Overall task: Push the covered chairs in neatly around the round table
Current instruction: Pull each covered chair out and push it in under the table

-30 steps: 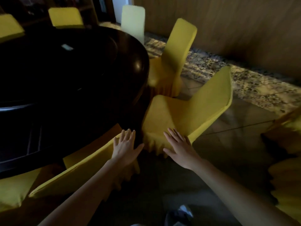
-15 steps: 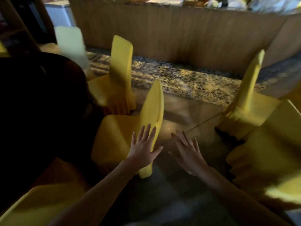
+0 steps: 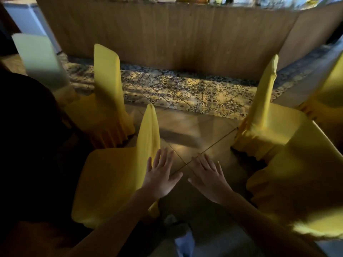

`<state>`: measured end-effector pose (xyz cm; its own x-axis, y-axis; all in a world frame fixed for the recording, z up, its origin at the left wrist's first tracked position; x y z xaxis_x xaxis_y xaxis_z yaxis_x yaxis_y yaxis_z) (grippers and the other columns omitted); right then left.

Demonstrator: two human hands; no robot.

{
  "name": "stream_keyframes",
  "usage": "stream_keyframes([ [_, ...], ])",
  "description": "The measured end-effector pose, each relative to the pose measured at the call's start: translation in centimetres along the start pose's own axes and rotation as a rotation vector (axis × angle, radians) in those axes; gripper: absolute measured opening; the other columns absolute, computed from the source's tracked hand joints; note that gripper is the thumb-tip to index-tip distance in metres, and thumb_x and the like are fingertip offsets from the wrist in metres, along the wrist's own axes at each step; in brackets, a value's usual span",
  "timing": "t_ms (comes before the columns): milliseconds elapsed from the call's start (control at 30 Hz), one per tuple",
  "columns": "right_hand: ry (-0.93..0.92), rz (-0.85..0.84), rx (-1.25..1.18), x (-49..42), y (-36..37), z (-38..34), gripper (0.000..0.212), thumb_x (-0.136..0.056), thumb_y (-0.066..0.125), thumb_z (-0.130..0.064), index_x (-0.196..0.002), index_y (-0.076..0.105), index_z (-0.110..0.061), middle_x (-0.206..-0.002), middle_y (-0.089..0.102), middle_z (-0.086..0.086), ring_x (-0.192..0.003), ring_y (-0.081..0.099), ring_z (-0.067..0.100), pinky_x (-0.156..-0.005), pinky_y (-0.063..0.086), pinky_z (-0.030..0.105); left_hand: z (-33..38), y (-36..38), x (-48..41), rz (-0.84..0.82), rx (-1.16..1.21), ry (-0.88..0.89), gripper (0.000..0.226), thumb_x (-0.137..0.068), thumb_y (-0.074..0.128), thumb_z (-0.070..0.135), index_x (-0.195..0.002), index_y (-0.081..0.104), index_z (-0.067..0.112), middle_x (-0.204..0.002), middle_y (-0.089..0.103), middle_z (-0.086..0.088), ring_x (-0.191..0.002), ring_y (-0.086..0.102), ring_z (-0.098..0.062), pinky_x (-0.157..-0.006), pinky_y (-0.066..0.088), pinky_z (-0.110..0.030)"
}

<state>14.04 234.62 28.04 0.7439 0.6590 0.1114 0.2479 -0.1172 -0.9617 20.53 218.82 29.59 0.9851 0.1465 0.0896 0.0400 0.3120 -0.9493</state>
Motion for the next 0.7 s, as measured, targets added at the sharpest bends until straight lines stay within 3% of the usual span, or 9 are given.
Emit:
stream_keyframes([
  [367,-0.174,-0.070,0.075,-17.6,-3.1,2.3,0.075,-0.089,0.033,-0.062,-0.147,-0.005,-0.034,-0.157,-0.018,-0.007,-0.139,-0.025,0.014,-0.114,-0.003,0.052,-4.9,-3.1,-12.7,0.019,0.060,-0.217,0.079,-0.092,0.035,0.056,-0.149,-0.008,0.023,-0.157,-0.019,0.000,-0.142,-0.022,-0.019,-0.114,-0.012,-0.044],
  [600,-0.407,-0.132,0.054,-25.0,-3.0,-1.2,0.075,-0.090,0.037,-0.054,-0.148,-0.006,-0.034,-0.153,-0.027,-0.013,-0.139,-0.028,0.010,-0.116,-0.002,0.052,-9.9,-3.0,-13.9,0.041,0.118,-0.370,0.075,-0.093,0.032,0.056,-0.147,-0.013,0.030,-0.153,-0.026,0.005,-0.137,-0.030,-0.016,-0.112,-0.014,-0.047],
  [700,-0.523,-0.158,0.069,-27.4,-2.7,-3.1,0.074,-0.089,0.033,-0.059,-0.148,-0.002,-0.033,-0.157,-0.018,-0.009,-0.139,-0.025,0.010,-0.116,-0.002,0.049,-11.5,-2.3,-13.6,0.045,0.142,-0.481,0.074,-0.092,0.027,0.060,-0.146,-0.014,0.031,-0.150,-0.028,0.007,-0.135,-0.031,-0.015,-0.111,-0.015,-0.045],
])
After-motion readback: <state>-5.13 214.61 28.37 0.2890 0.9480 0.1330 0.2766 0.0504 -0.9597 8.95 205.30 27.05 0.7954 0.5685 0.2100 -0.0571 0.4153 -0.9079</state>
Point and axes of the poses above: each hand's wrist, its own x-axis away from the middle knuckle, its own y-axis out of the palm, z = x × y, the point moved 6 cm from there along -x, towards the middle knuckle
